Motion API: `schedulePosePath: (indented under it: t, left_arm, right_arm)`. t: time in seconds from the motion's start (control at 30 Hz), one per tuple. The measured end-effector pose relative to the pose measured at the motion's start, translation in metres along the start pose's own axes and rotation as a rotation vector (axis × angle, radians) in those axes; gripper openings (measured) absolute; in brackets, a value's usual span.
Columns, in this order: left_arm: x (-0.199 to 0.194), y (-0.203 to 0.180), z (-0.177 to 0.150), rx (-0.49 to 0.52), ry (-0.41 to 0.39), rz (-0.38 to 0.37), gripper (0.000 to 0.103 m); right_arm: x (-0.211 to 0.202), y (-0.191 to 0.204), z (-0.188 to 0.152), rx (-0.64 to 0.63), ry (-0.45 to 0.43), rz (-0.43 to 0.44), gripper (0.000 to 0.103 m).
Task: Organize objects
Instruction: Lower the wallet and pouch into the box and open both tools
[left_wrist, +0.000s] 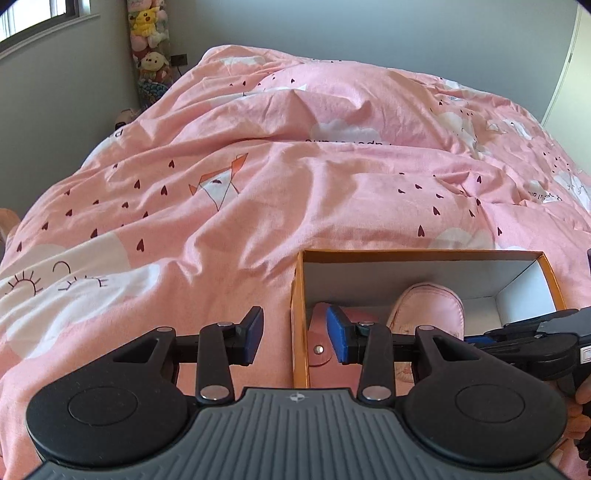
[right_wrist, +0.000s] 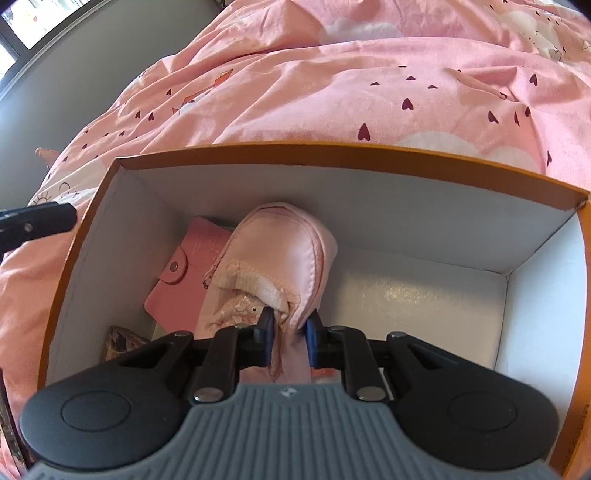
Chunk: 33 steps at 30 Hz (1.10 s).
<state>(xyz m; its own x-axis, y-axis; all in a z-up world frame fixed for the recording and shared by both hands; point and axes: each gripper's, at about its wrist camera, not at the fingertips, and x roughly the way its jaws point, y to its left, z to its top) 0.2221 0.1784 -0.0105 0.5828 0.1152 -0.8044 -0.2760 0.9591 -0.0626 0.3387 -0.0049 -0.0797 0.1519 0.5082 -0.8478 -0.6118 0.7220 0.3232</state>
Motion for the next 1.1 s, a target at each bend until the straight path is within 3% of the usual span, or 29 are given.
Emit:
schedulePosePath:
  t: [0.2,0.3,0.47,0.8,1.1]
  left_arm:
    - [0.003,0.013,-0.010,-0.051,0.029,-0.043,0.045]
    - [0.000,0.016,-0.011,-0.063,0.026,-0.054,0.045]
    - [-0.004,0.021,-0.012,-0.073,0.020,-0.060,0.045]
    - [0.001,0.027,-0.013,-0.085,0.030,-0.073,0.045]
    - [0.008,0.023,-0.015,-0.083,0.033,-0.085,0.045]
  right_arm:
    - [-0.021,-0.010,0.001,0.128,0.021,0.195,0.018]
    - [-0.019,-0.003,0.007,0.156,0.023,0.245,0.018]
    - [-0.006,0.020,0.020,0.125,0.011,0.235,0.018]
    - [0.035,0.042,0.033,0.046,0.095,0.175,0.019]
    - [0.043,0.040,0.032,0.073,0.092,0.170,0.038]
